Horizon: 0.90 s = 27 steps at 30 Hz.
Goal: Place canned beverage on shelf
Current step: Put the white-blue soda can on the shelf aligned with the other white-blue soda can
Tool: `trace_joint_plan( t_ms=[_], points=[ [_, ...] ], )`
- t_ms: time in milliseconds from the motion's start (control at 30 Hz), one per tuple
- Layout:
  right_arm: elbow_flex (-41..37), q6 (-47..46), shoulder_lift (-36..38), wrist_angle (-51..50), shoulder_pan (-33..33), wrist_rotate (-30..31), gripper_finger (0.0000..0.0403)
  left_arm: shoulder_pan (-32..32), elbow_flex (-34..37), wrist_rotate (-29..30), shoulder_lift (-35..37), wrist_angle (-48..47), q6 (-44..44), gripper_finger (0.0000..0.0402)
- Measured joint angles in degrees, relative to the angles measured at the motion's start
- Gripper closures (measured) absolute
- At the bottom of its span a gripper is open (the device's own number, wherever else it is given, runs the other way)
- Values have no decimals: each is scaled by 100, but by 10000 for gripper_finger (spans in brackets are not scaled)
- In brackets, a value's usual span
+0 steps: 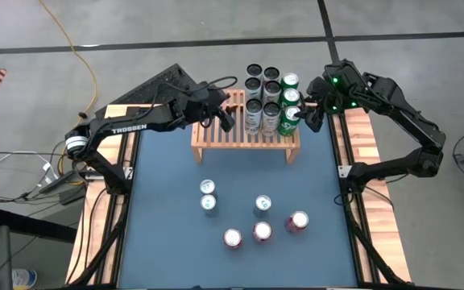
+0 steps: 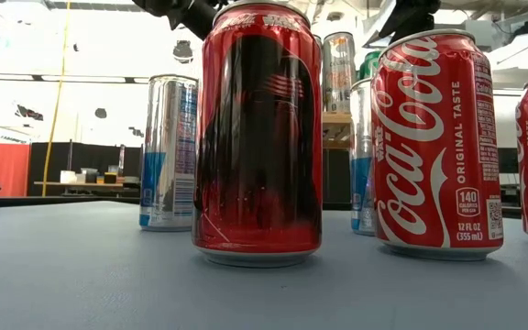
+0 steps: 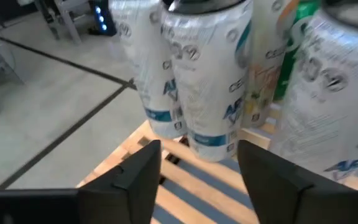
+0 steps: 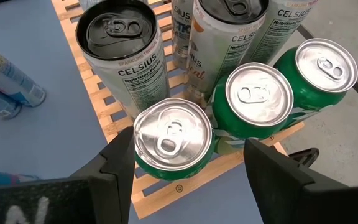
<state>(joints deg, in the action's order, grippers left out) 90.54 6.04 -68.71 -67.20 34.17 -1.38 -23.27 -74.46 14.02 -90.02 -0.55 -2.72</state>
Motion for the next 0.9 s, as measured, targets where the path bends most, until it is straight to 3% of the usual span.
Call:
trace_joint_plan(
  t_ms=[467,733,900],
  points=[
    [0,-2,0,0,0,-1,163,4,0,-173,-4,31,185,340],
    [0,-2,0,0,0,-3,163,30,0,-373,-4,270,202,393],
    [0,24,0,0,0,-3,163,96,-10,-427,-145,729,281,401]
  ],
)
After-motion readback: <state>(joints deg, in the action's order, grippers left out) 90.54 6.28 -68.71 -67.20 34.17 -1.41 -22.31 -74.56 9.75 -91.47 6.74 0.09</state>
